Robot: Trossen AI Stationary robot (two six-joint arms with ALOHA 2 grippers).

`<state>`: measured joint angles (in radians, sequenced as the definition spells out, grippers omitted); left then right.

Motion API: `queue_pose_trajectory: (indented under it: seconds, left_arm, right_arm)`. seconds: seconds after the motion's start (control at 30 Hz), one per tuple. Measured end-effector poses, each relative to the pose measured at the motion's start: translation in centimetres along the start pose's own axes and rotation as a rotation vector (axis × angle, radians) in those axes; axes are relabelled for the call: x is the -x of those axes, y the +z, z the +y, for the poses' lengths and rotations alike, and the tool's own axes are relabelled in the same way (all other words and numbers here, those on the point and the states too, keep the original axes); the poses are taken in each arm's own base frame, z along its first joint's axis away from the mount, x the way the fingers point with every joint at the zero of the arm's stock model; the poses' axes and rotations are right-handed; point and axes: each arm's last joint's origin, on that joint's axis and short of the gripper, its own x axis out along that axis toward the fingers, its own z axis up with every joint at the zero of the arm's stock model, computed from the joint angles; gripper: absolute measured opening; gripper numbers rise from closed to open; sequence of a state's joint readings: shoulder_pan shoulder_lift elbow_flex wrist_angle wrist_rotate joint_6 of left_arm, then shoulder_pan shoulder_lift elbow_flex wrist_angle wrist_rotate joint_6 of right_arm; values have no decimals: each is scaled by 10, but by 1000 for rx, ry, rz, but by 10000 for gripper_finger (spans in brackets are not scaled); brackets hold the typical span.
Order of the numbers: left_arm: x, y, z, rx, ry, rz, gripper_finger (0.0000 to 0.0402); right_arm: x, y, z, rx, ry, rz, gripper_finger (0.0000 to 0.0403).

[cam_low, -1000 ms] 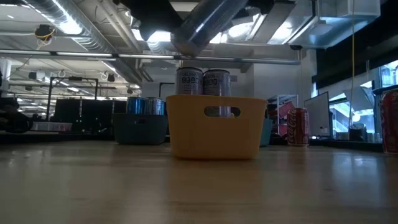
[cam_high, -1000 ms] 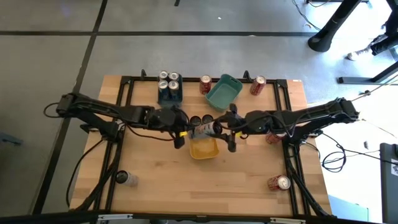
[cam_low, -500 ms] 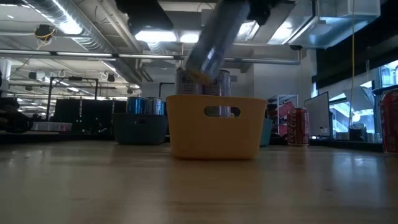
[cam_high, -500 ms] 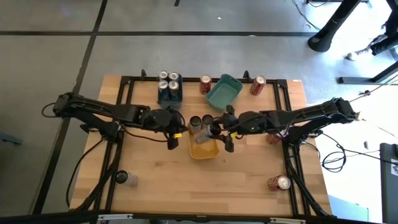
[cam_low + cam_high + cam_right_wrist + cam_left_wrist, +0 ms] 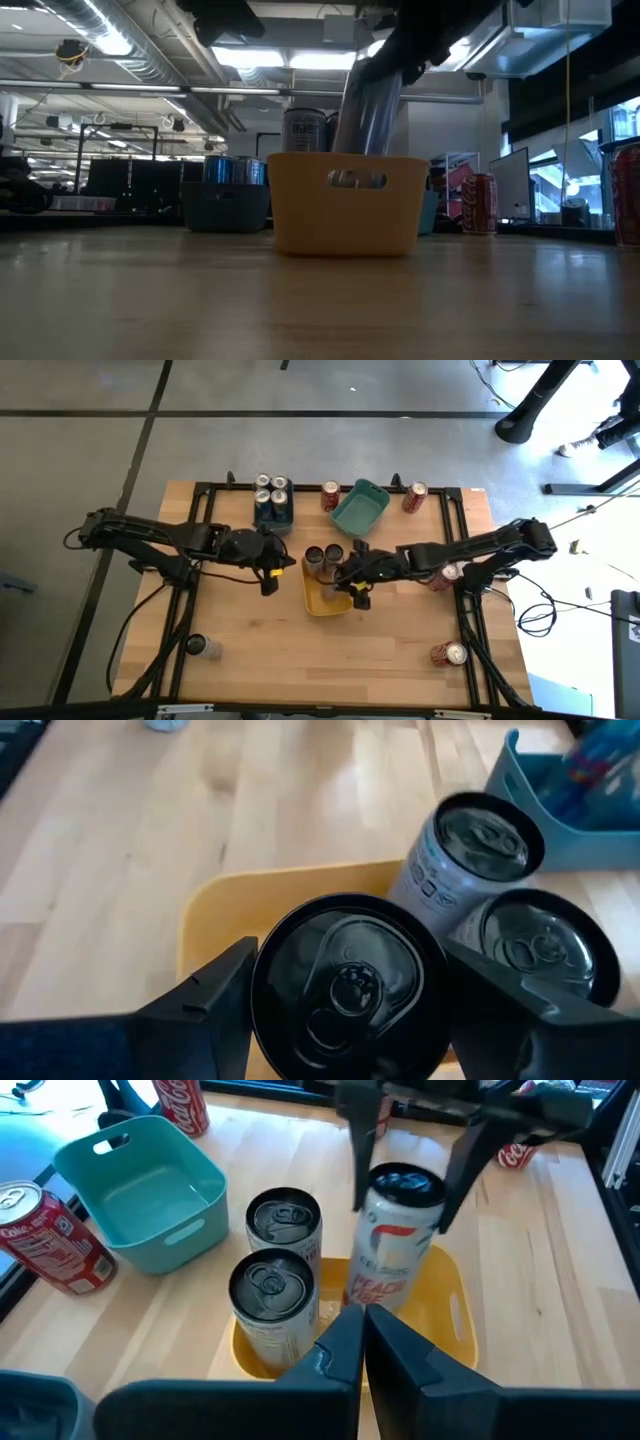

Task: Sort soda cans
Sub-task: Put the right white pink soda can into the yellow bin, then put the white pink soda can into the yellow bin

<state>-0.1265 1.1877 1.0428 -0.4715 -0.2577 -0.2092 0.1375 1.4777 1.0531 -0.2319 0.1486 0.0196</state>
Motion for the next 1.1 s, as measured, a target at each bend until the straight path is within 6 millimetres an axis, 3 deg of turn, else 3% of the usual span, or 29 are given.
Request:
queue_pose_trajectory:
  seconds: [0.37, 0.67, 0.93, 1.1]
  left_arm:
    - [0, -2, 0, 0, 3, 12, 1]
    - [0, -2, 0, -3, 3, 13, 0]
    - [-1, -2, 1, -2, 5, 13, 0]
    - [-1, -2, 1, -11, 5, 12, 0]
  right_arm:
    - [-19, -10, -17, -23, -38, 73, 259]
    - [-18, -7, -17, -6, -45, 50, 307]
    - [-18, -7, -17, -3, -42, 55, 318]
    - [-1, 6, -18, 5, -14, 130, 319]
